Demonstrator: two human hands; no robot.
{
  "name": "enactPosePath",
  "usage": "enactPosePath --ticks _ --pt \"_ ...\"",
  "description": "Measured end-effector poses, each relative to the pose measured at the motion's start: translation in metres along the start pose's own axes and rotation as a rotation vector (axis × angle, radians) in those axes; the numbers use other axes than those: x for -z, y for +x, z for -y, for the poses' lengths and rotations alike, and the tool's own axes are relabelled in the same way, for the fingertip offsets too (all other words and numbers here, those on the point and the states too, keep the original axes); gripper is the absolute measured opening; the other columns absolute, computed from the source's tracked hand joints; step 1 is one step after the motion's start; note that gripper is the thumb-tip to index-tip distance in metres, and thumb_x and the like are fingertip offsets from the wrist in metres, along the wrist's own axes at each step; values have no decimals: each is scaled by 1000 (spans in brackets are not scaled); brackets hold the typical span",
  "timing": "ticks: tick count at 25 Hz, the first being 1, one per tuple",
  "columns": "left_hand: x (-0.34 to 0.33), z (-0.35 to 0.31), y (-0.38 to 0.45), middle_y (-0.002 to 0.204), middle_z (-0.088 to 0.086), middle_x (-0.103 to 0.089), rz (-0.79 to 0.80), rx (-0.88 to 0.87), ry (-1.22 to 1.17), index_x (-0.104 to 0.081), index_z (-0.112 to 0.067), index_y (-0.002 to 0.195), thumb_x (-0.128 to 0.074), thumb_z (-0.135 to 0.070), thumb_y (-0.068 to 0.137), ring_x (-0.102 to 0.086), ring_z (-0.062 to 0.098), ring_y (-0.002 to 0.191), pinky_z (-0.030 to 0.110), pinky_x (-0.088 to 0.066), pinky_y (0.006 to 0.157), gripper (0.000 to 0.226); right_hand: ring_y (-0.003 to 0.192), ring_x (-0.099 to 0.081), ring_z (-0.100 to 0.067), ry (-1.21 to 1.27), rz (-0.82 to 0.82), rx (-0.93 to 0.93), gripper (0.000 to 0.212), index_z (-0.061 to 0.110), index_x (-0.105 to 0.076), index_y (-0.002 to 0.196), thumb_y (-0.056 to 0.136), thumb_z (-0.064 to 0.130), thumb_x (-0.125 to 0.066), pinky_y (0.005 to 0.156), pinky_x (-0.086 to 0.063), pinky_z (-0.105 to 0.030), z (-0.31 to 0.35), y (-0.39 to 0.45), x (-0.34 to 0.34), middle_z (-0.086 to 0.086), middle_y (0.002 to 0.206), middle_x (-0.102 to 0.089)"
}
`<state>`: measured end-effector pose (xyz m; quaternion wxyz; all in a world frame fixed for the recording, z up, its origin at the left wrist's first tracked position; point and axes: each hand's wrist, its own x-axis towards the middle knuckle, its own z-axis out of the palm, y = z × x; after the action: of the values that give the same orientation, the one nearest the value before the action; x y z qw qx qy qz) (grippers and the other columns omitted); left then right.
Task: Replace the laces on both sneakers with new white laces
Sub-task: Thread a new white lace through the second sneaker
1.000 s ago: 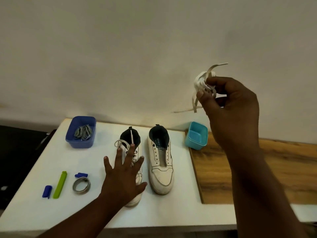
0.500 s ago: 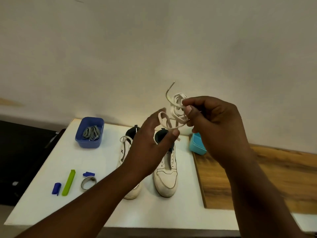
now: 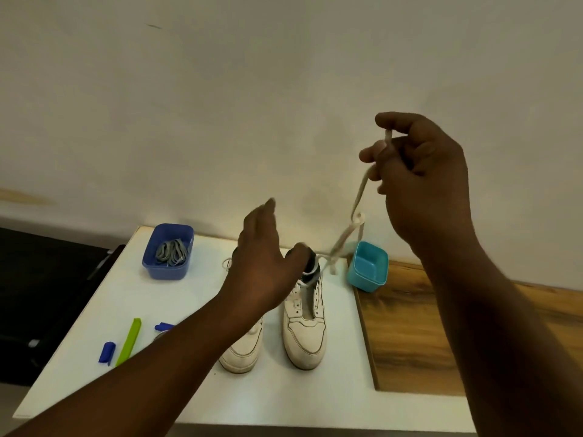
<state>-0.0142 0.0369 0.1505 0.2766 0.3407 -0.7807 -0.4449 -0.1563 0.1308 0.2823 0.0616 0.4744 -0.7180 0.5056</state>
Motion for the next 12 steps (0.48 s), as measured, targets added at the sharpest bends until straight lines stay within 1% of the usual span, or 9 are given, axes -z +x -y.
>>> enactPosePath --ticks 1,2,3,4,6,8,9,11,12 --pt "0 -13 0 161 -13 -27 -40 -156 -75 -19 -37 158 -59 -43 98 -36 2 140 19 -37 107 72 88 -74 -12 145 49 -33 30 20 -60 134 106 13 -54 78 -61 -27 5 4 1 2 98 -77" --pt "-1 -27 1 157 -18 -35 -51 -274 -140 -27 -39 155 -55 -44 100 -38 -5 137 11 -35 102 62 90 -75 -17 285 108 -78 29 15 -61 133 106 10 -54 80 -61 -29 10 7 1 -4 99 -77" --pt "-5 -37 6 149 -19 -47 -47 -336 -188 -37 -37 150 -53 -44 102 -43 -7 133 10 -37 100 51 92 -76 -21 399 159 -115 28 11 -61 132 105 8 -55 82 -61 -30 14 10 0 -8 102 -78" --pt "-7 -45 12 136 -18 -58 -20 -350 -233 -49 -33 141 -53 -41 103 -51 -7 126 13 -42 97 39 95 -76 -24 483 185 -141 27 8 -61 131 104 5 -55 85 -60 -30 16 12 1 -10 104 -77" --pt "-14 -47 22 108 -13 -70 75 -316 -258 -64 -27 118 -52 -35 105 -63 -3 103 19 -49 84 20 103 -75 -26 592 139 -144 27 3 -61 129 103 2 -56 90 -59 -32 19 18 5 -12 110 -76" --pt "-23 -29 24 95 -6 -72 136 -210 -229 -66 -27 109 -51 -27 105 -68 8 87 27 -55 75 16 108 -73 -27 657 -21 -70 28 -1 -59 129 101 -1 -56 95 -58 -35 18 28 16 -16 117 -72" --pt "-28 -15 22 94 -4 -73 136 -131 -227 -66 -29 110 -50 -23 104 -69 14 86 34 -58 78 18 111 -72 -30 688 -117 -10 30 -3 -58 129 100 -2 -58 96 -58 -37 15 36 23 -20 120 -70" --pt "-33 10 16 93 -7 -74 109 11 -260 -64 -30 109 -48 -18 104 -70 16 85 46 -57 88 21 115 -69 -34 746 -292 116 39 -8 -53 132 95 1 -63 98 -57 -40 7 54 36 -24 124 -68" --pt "-35 20 13 90 -9 -74 98 55 -258 -63 -30 107 -47 -20 105 -70 18 83 50 -56 87 19 118 -68 -33 745 -371 159 46 -8 -51 135 93 5 -66 100 -56 -42 2 62 40 -22 126 -67"
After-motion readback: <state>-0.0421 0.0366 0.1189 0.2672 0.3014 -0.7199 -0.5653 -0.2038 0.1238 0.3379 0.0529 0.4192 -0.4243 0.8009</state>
